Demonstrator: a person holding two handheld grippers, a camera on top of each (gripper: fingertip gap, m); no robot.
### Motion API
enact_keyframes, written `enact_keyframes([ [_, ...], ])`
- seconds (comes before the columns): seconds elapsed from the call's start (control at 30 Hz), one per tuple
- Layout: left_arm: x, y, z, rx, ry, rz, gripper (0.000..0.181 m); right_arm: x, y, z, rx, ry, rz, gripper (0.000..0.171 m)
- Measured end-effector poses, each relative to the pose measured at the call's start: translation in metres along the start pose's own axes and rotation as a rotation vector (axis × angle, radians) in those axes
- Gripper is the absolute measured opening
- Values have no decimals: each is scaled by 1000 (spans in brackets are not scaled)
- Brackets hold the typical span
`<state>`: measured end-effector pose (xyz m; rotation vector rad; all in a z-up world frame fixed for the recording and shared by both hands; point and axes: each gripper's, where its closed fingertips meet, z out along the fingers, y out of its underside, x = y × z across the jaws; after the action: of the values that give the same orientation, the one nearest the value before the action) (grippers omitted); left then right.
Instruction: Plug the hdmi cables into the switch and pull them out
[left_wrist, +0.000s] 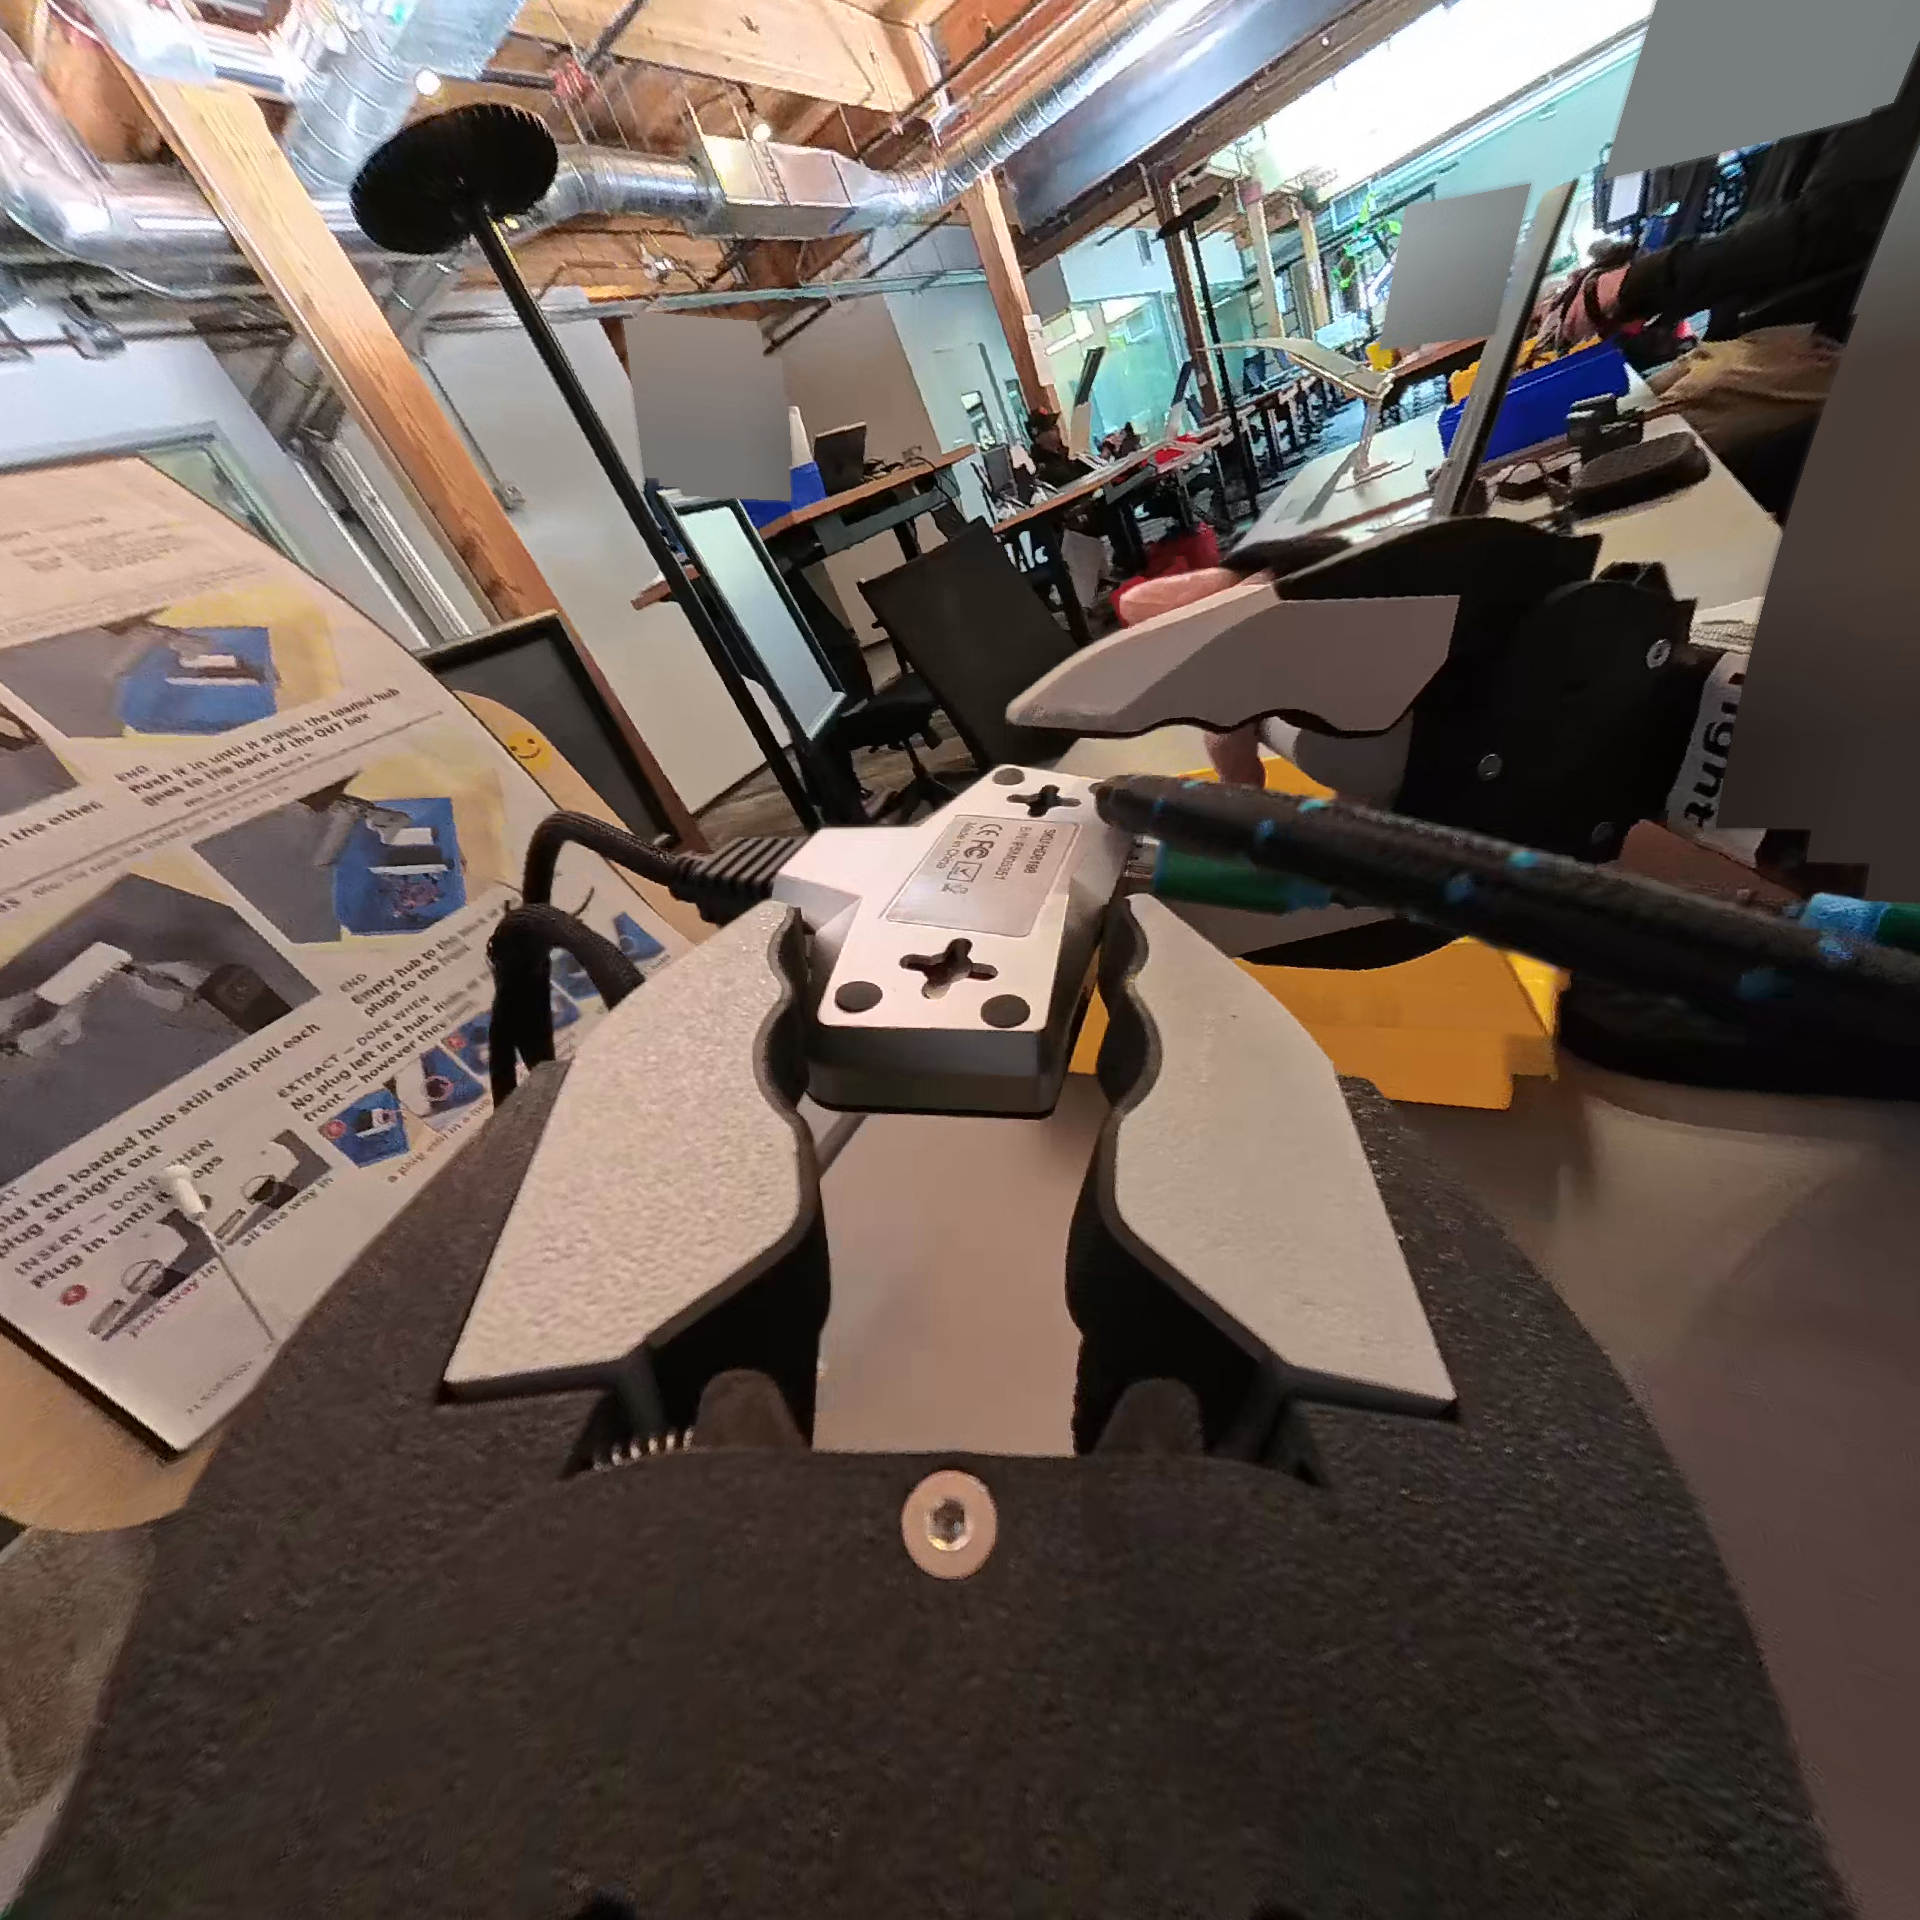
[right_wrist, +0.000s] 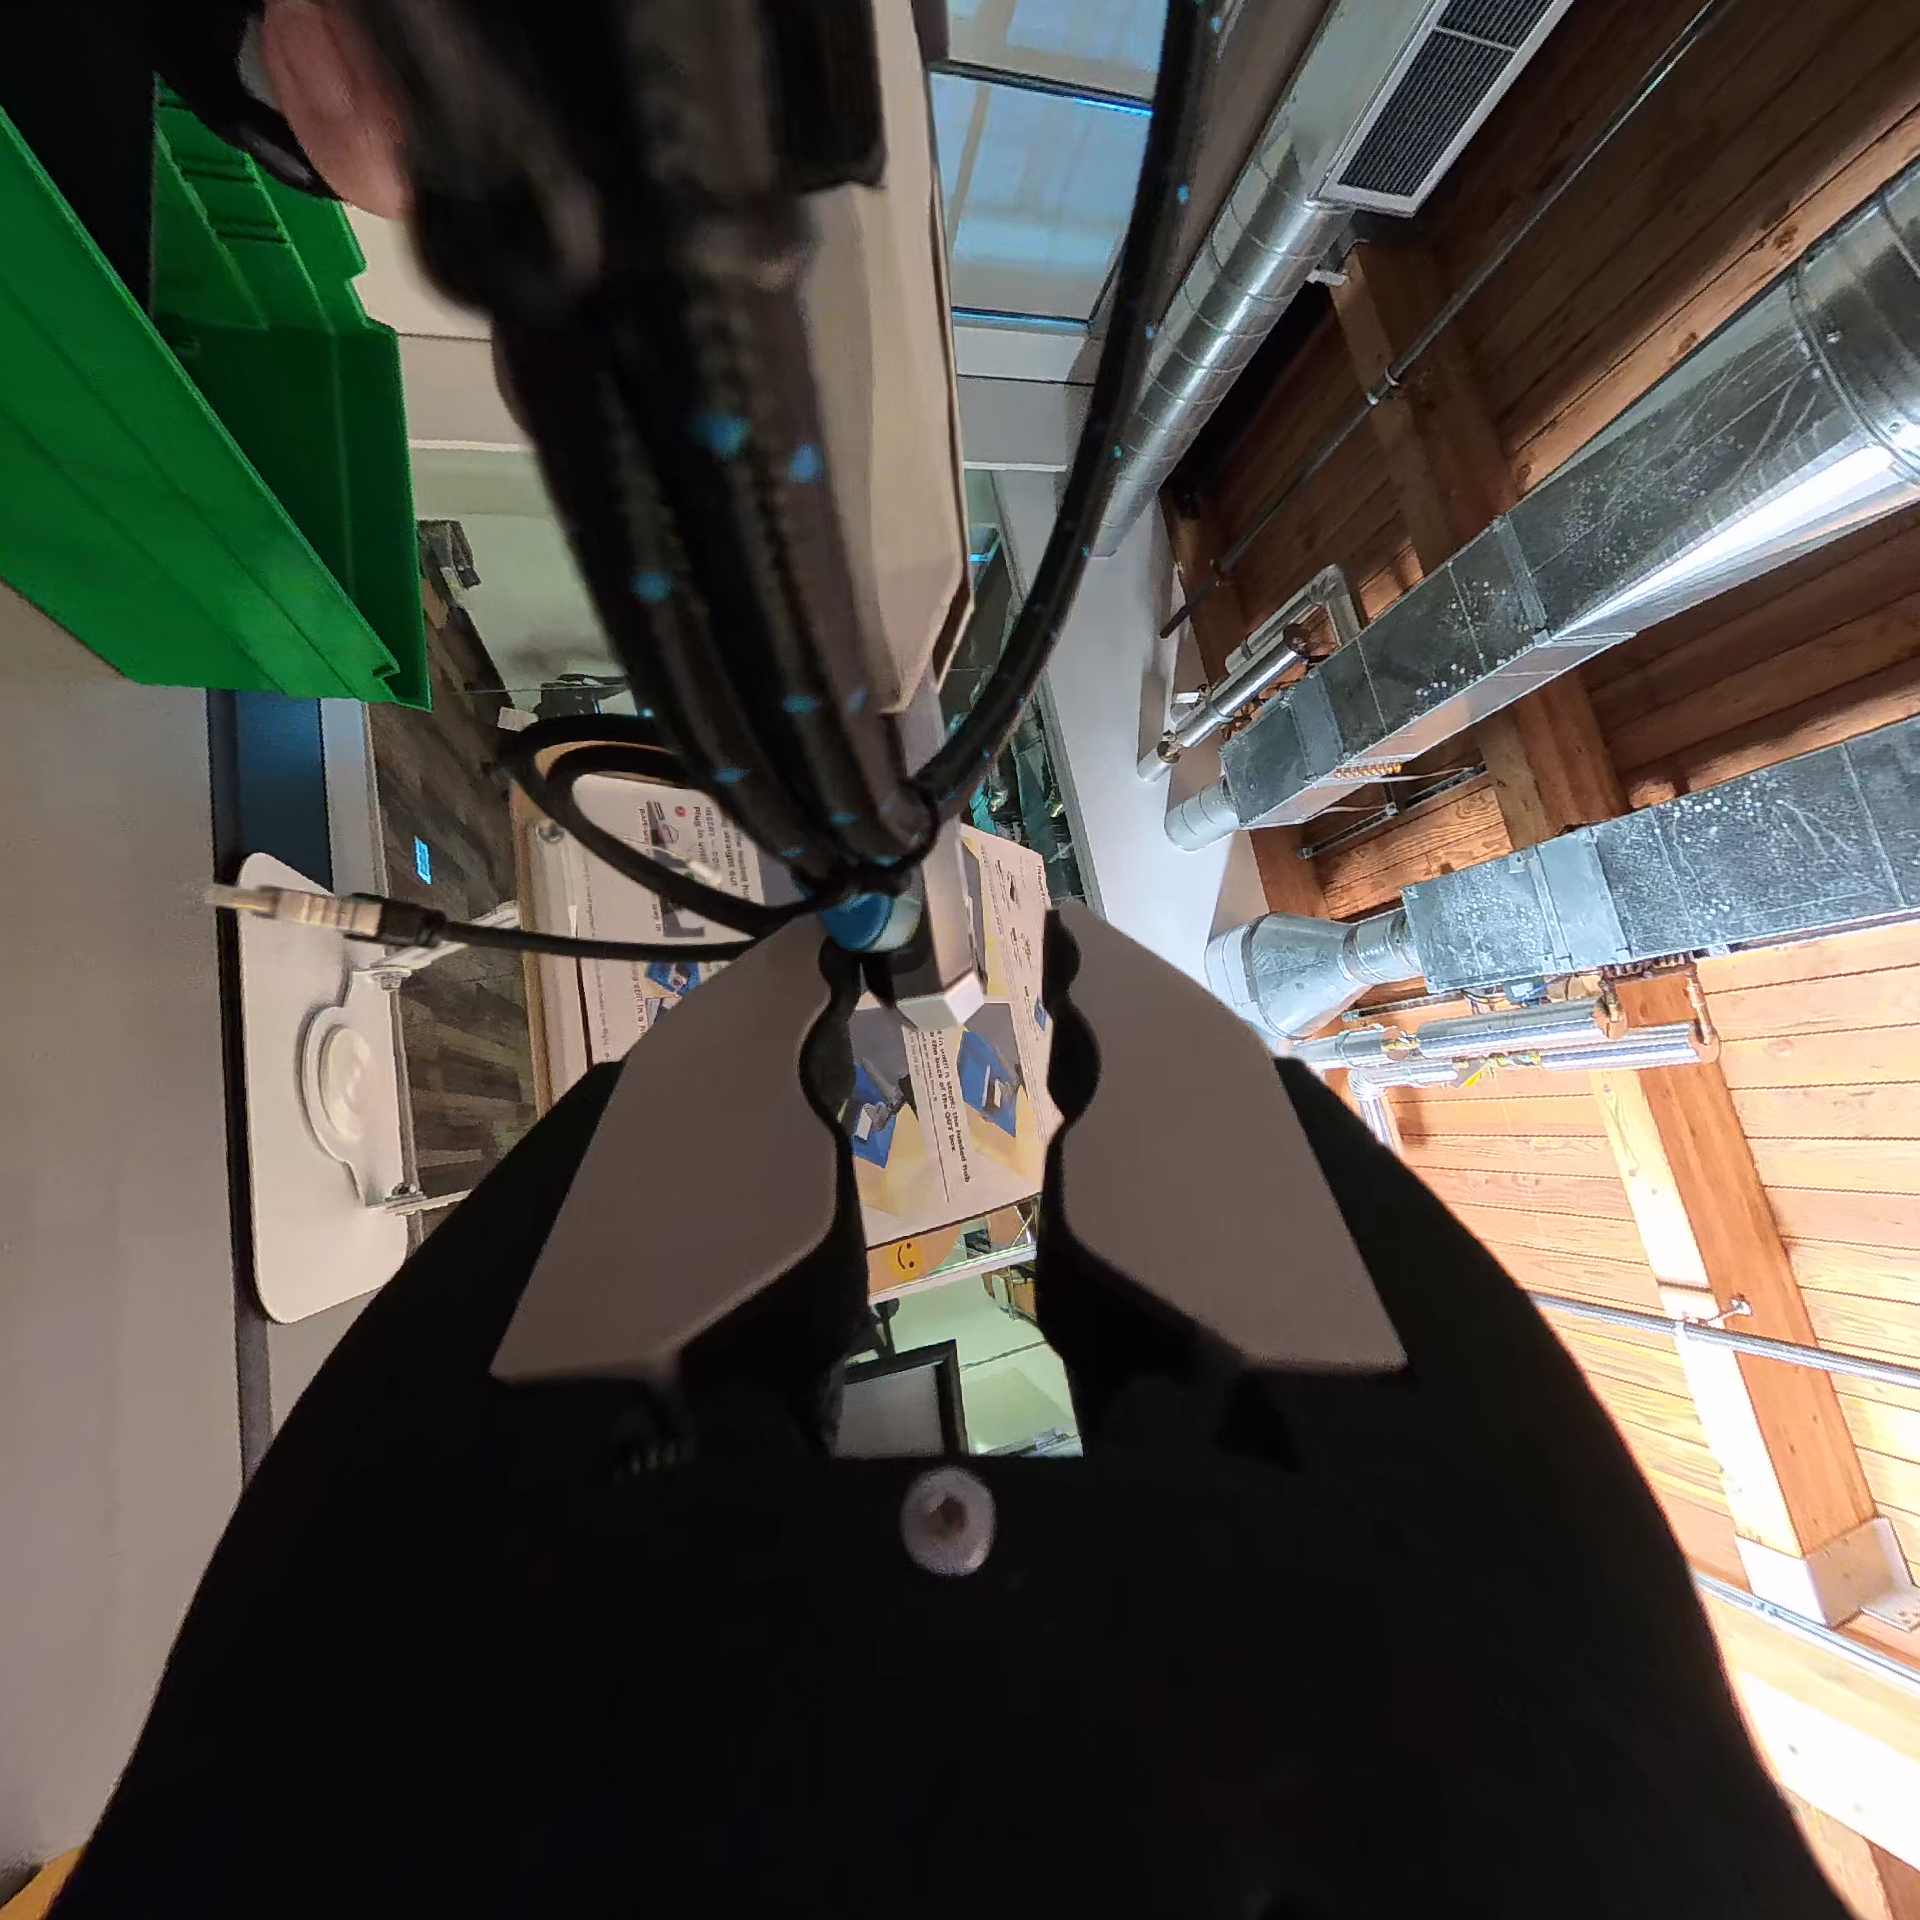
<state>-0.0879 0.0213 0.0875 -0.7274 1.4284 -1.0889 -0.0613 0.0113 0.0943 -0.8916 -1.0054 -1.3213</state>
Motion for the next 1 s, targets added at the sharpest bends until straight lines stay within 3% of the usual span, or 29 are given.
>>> enact_keyframes([
  [0.2,-16,-9,-7,102,-153,35,54,10,11,0,-25,25,107,34],
  [0.33,-41,-18,-24,197,-351,32,52,5,12,5,-22,-66,387,34],
  [0.43,-44,-28,-34,232,-443,85,41,5,-16,9,63,-111,635,33],
  [0.5,-45,-20,-32,179,-465,101,14,1,-26,16,57,-138,854,32],
  [0.53,-43,-8,-27,144,-441,77,4,-5,-27,17,47,-168,938,0],
  [0.6,-30,18,-9,90,-303,-84,0,-11,-27,17,85,-184,1054,0],
  [0.67,-22,41,4,-10,-251,-105,0,-39,-19,20,16,-308,1062,0],
  [0.77,-16,49,10,-50,-218,-133,0,-53,-3,18,-14,-379,1049,0],
  [0.83,-15,56,12,-90,-214,-137,0,-44,-3,14,54,-424,1094,0],
  [1.0,-22,60,12,-137,-267,-125,0,-48,29,8,-106,-552,1207,4],
])
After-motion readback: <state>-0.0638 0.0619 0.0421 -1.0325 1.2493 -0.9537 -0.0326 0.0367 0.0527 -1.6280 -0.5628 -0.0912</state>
